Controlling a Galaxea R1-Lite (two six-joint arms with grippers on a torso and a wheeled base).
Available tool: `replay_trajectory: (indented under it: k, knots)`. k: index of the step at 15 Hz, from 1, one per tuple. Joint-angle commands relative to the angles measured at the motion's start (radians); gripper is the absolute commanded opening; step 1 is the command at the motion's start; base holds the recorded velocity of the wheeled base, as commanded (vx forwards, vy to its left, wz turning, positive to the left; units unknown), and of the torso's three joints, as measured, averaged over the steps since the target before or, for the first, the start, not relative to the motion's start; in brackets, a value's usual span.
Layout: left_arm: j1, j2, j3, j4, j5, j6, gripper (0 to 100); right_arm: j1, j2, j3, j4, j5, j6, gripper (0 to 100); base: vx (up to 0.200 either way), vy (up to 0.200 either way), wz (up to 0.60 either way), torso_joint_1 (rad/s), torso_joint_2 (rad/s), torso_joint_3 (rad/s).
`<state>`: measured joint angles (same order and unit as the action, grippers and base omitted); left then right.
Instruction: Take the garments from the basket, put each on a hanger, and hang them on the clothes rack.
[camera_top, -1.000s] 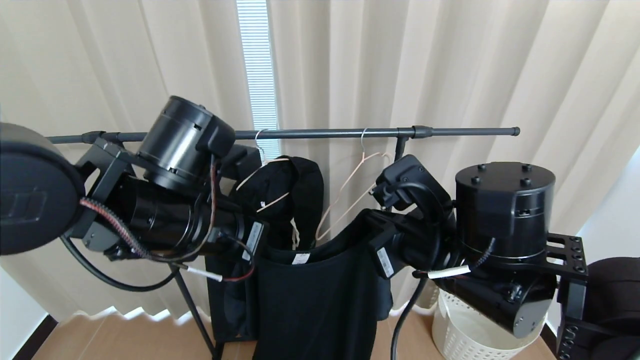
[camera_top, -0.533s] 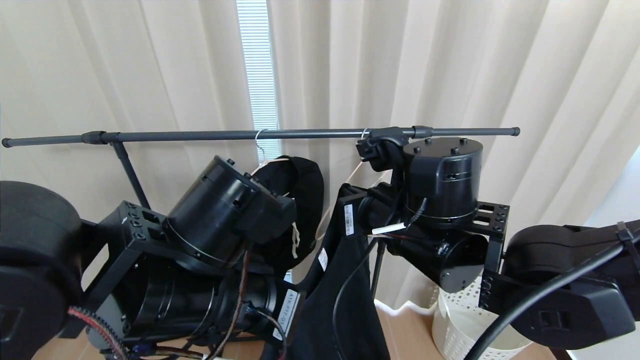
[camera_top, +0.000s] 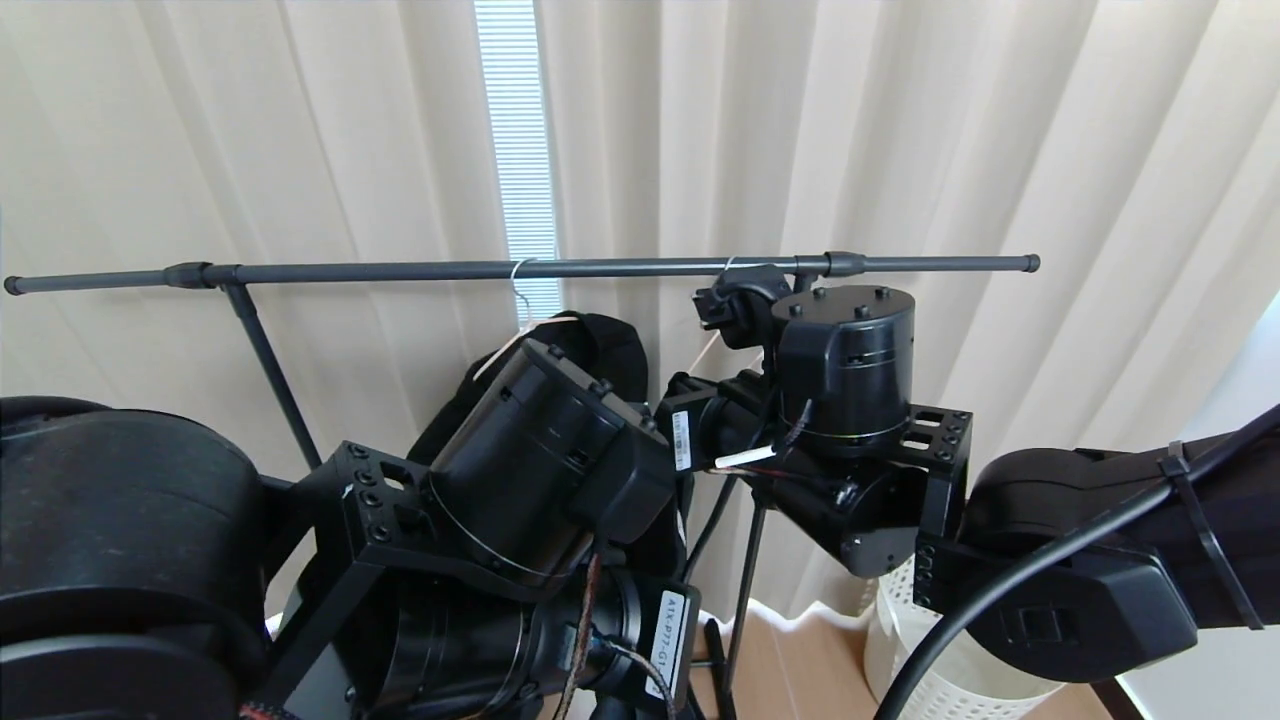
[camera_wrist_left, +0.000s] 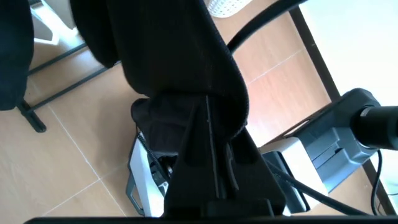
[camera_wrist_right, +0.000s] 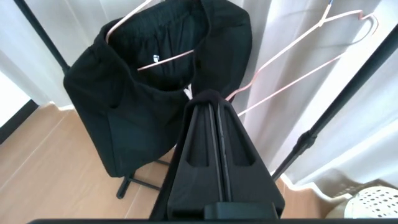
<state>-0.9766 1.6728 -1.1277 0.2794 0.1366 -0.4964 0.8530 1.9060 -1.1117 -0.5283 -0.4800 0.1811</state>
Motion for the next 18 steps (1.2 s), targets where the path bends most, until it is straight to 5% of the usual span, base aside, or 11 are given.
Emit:
replay_trajectory:
  k: [1,5,9,16,17,18]
  knots:
    - [0.029,0.004,0.000,0.000,0.001,0.001,0,-0.017,-0.004,0.001,0.004,-0.002,-0.002,0,0.000,0.000,0.00,0.000,0.00,0.000]
    - [0.191,0.036,-0.001,-0.003,0.021,0.007,0,-0.069,-0.058,0.018,0.016,-0.009,-0.054,0,0.000,0.000,0.00,0.000,0.00,0.000]
    - [0.326,0.114,-0.124,-0.025,0.026,0.058,0,-0.072,-0.139,0.073,0.070,-0.037,-0.141,0,0.000,0.000,0.00,0.000,0.00,0.000]
    - [0.305,0.162,-0.201,-0.048,0.057,0.133,0,-0.072,-0.188,0.098,0.151,-0.054,-0.180,0,0.000,0.000,0.00,0.000,0.00,0.000]
    - [0.305,0.162,-0.202,-0.051,0.057,0.140,100,-0.072,-0.188,0.096,0.151,-0.054,-0.180,0,0.000,0.000,0.00,0.000,0.00,0.000]
    - [0.305,0.162,-0.201,-0.051,0.058,0.144,100,-0.074,-0.188,0.096,0.151,-0.054,-0.181,0,0.000,0.000,0.00,0.000,0.00,0.000]
